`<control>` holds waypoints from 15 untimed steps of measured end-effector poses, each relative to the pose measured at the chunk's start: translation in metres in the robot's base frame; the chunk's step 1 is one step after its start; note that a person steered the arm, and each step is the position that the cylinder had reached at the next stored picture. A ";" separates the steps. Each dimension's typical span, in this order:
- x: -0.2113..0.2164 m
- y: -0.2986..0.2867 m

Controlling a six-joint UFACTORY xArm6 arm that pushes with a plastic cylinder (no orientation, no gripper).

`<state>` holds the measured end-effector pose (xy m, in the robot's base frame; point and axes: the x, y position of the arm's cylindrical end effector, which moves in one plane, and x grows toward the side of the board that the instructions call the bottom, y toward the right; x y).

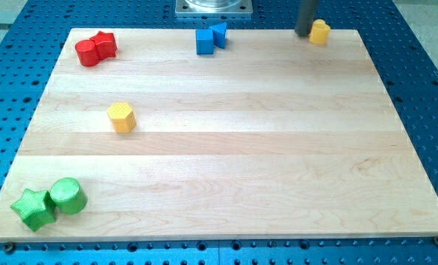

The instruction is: Move the yellow hexagon diagonally to the blue cube

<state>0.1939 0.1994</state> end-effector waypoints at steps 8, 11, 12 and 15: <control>0.151 -0.201; 0.132 -0.351; 0.142 -0.390; 0.188 -0.418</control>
<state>0.3815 -0.2191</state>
